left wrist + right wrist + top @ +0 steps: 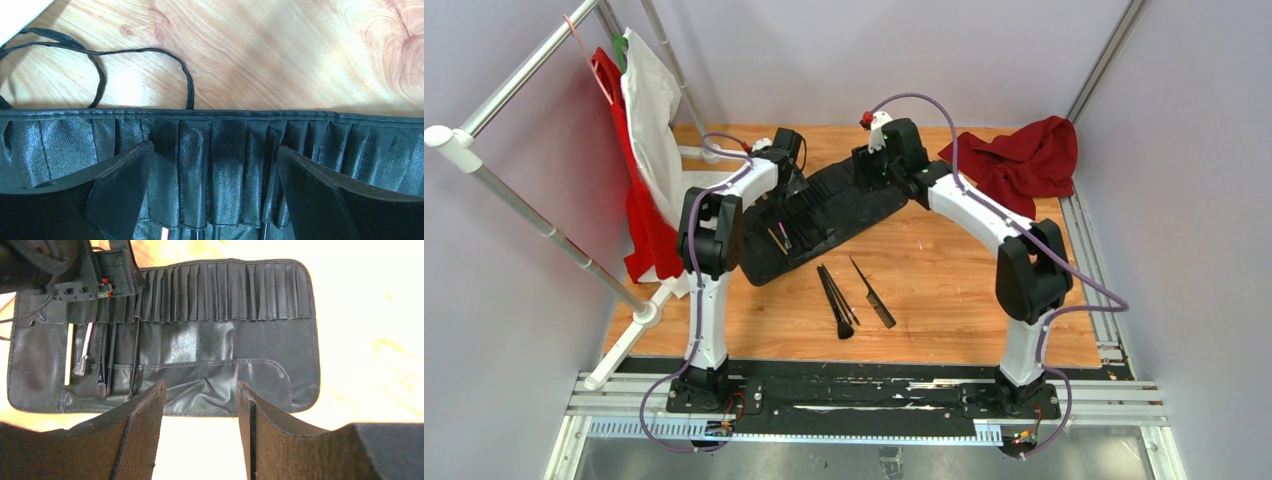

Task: Organize the makeup
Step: Pick up the makeup brush from the center of the board.

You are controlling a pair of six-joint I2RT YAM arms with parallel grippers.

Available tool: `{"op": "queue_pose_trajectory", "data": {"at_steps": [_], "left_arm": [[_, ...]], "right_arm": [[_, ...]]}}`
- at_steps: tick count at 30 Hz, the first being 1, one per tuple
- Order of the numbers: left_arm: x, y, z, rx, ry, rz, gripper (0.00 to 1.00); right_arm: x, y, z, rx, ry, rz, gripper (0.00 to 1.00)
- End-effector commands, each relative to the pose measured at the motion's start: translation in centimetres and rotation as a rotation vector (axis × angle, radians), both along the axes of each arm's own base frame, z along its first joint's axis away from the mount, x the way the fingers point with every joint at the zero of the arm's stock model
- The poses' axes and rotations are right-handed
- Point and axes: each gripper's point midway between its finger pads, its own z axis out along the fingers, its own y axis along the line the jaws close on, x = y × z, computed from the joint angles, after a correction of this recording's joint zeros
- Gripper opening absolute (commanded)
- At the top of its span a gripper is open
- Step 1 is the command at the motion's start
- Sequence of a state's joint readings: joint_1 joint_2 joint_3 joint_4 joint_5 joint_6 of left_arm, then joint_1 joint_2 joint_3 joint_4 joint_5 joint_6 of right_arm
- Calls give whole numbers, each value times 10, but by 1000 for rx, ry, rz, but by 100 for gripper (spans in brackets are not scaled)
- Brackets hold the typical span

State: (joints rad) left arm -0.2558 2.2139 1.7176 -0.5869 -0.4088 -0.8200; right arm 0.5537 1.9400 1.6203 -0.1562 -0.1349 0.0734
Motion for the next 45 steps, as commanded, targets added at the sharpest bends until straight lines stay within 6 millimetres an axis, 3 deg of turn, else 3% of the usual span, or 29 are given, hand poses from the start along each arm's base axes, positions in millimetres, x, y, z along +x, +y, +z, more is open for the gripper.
{"op": "queue_pose_trajectory", "data": {"at_steps": [1,4,8,15,26,34,40,45], "left_arm": [[-9,10,-19,65,96,0,98],[-13,11,-23,77,107,8,98],[-17,11,-28,92,120,7,98],[-22,14,-29,113,133,13,98],[-26,18,-32,145,159,12,98],[-26,17,-32,148,165,8,98],[-27,17,-32,154,166,7,98],[-27,17,-34,158,168,7,98]], "right_arm": [[-10,-24,20,-15,-62,-45,54],[-25,-34,22,-9,-62,-58,55],[-49,-38,11,-14,-28,-44,54],[-97,-25,-19,-117,24,31,55],[-150,-10,-74,-193,143,110,53],[-190,5,-93,-231,163,180,52],[-210,15,-105,-238,184,214,51],[-215,20,-112,-248,192,227,50]]}}
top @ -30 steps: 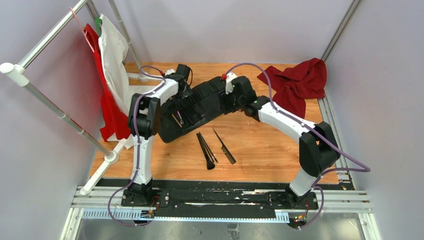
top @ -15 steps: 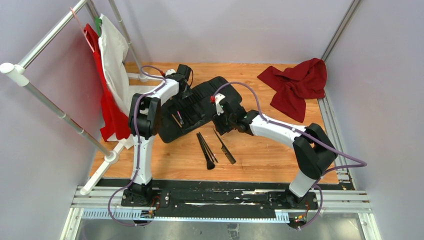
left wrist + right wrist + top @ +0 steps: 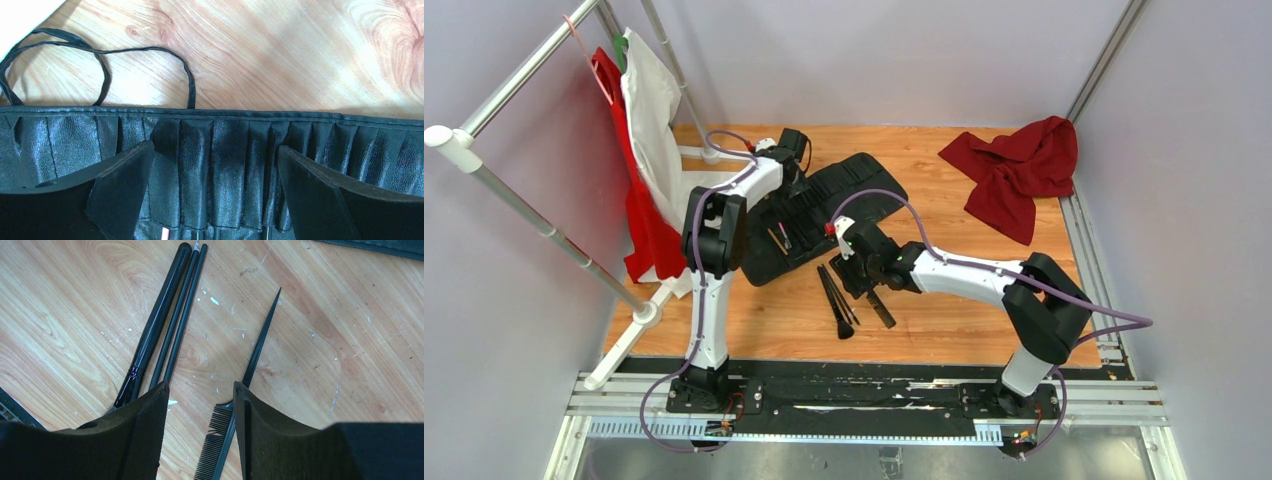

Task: Organize the makeup
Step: Pick up the makeup brush from the center of the board.

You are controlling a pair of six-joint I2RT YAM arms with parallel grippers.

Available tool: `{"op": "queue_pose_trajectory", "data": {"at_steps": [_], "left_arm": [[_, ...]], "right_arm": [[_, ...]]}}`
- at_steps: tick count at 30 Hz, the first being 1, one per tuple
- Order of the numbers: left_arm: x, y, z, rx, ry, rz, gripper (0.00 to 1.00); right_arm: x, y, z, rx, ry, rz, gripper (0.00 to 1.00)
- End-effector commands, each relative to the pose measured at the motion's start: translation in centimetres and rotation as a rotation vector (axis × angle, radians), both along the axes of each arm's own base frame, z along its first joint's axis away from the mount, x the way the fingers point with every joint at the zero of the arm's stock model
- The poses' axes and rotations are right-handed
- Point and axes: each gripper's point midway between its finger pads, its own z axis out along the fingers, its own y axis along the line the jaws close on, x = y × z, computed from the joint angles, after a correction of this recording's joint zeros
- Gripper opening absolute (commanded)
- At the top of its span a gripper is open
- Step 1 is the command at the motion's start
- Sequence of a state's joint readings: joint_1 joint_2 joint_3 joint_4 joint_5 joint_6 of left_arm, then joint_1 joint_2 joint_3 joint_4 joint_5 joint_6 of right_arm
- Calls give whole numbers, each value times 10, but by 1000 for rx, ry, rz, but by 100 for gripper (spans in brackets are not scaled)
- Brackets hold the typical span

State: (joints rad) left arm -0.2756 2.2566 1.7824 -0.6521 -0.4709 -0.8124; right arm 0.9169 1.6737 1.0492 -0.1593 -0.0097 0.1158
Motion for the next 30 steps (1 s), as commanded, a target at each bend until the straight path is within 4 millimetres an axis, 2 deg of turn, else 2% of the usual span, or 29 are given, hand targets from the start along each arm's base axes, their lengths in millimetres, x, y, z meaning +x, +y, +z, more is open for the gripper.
{"op": "queue_pose_trajectory", "data": {"at_steps": [1,30], "left_arm": [[-27,16,-30,89,137,8,98],[-27,15,-30,93,136,7,98]], "right_arm": [[-5,5,-5,-3,-4,-7,50],[-16,18,-30,-50,24,39,48]]}}
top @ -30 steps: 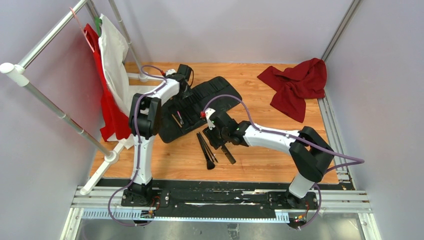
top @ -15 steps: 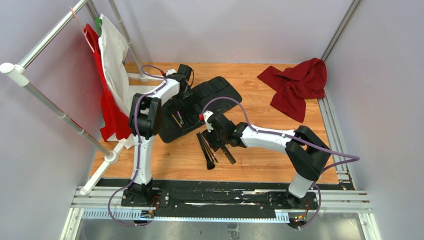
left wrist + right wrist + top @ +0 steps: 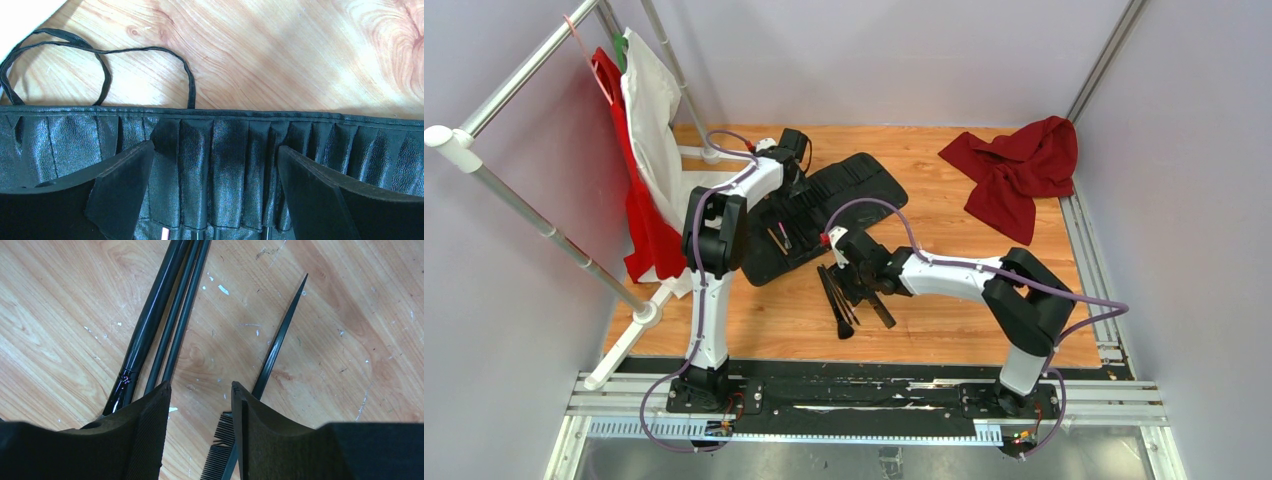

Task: Organize the makeup
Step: Pick up the makeup brush from the center of the board.

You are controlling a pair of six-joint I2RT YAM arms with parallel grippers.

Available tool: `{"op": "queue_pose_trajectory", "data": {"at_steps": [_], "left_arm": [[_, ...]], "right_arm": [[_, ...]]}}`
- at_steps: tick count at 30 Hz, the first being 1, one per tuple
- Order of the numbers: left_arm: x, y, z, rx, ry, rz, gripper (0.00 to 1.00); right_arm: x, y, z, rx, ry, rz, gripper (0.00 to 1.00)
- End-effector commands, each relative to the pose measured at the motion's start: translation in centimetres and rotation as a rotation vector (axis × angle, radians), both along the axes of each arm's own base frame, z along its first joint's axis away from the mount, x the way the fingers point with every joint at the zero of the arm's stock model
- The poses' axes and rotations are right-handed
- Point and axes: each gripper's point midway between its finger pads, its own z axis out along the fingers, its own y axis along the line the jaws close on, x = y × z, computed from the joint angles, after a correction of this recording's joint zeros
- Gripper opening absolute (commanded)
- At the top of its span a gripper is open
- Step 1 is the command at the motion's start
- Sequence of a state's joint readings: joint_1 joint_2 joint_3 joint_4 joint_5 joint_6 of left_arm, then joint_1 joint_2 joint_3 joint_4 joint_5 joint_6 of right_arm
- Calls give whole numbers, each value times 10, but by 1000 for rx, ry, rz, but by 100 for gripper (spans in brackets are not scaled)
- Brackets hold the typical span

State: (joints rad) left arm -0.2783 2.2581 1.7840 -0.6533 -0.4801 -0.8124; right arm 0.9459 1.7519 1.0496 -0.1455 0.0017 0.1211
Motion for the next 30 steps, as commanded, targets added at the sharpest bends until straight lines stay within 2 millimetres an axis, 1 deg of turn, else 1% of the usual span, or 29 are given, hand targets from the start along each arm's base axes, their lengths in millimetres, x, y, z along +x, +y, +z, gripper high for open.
{"op": "queue_pose_trajectory", "data": {"at_steps": [1,10,16,20,30], "left_arm": [[-27,16,-30,84,137,8,98],[-27,16,-30,85,138,8,98],[-27,15,-30,85,138,6,98],[-27,15,-30,83,137,7,98],[-27,15,-30,83,138,7,98]], "right_arm": [[-8,14,-1,4,-9,24,48],[-10,20,-5,-3,-7,34,47],[-10,20,-9,-18,-8,34,45],[-10,20,-11,-23,-7,34,39],[-10,15,-16,-47,-8,22,18]]}}
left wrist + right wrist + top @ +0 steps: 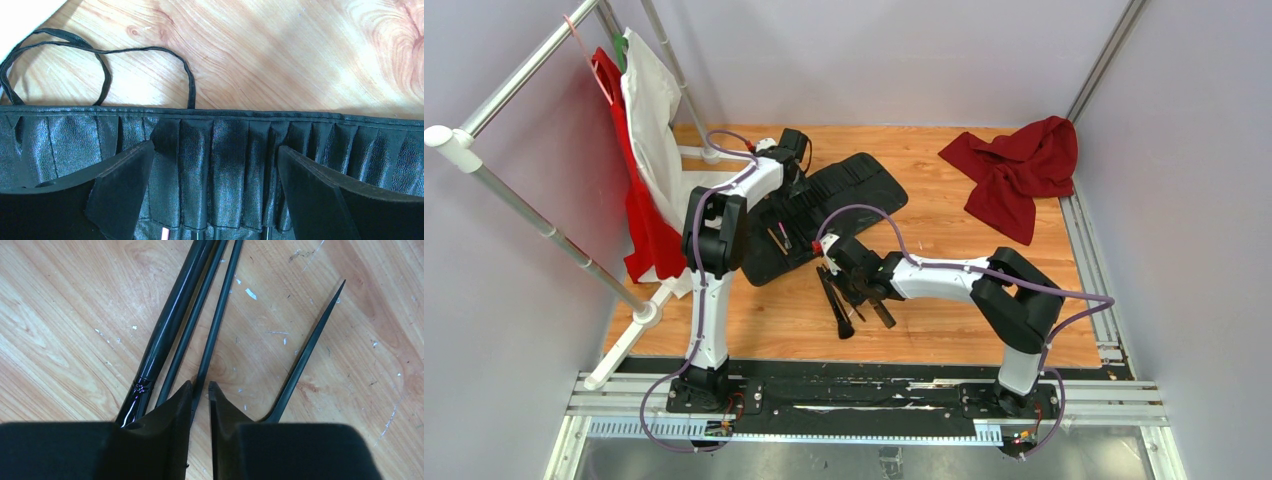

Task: Organize the makeup
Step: Pick up the makeup brush from the center of the board, then place the makeup brush in the cosmetics bag.

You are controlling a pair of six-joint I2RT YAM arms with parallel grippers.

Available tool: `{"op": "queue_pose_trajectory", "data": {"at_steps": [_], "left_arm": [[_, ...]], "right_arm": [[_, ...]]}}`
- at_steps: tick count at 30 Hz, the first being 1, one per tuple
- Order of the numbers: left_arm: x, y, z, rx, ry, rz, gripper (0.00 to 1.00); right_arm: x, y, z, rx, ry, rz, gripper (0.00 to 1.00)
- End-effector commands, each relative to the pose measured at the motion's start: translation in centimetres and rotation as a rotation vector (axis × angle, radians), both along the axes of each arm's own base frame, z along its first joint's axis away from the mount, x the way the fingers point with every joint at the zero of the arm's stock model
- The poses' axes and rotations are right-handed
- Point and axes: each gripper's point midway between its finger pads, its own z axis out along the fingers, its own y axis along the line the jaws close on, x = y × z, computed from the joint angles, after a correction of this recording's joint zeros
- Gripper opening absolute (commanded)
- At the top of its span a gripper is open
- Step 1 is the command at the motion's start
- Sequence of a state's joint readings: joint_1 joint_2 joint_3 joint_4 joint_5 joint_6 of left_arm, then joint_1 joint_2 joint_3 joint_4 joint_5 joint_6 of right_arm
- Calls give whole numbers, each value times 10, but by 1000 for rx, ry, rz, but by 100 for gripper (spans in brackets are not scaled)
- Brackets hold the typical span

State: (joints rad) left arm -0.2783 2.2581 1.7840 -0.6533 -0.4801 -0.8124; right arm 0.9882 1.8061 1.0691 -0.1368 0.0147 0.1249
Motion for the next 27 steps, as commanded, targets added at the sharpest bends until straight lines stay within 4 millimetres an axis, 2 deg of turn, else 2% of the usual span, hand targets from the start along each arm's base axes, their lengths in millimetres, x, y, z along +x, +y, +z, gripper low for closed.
{"op": "queue_pose_trajectory", "data": {"at_steps": [1,5,9,13,20,27], "left_arm": [[-27,15,-30,84,138,6,98],[-27,16,-31,85,141,6,98],[-27,16,-30,83,139,8,98],[-27,16,-31,84,139,7,98],[-28,15,-31,84,141,6,98],[-27,15,-30,85,141,6,98]], "right_arm": [[0,2,-4,-24,-16,-10,15],[1,1,-5,-34,-18,-12,1],[6,2,8,-20,-50,-15,1],[15,6,32,3,-104,-12,1],[43,12,76,25,-221,-41,1],[94,3,106,56,-282,-157,1]]}}
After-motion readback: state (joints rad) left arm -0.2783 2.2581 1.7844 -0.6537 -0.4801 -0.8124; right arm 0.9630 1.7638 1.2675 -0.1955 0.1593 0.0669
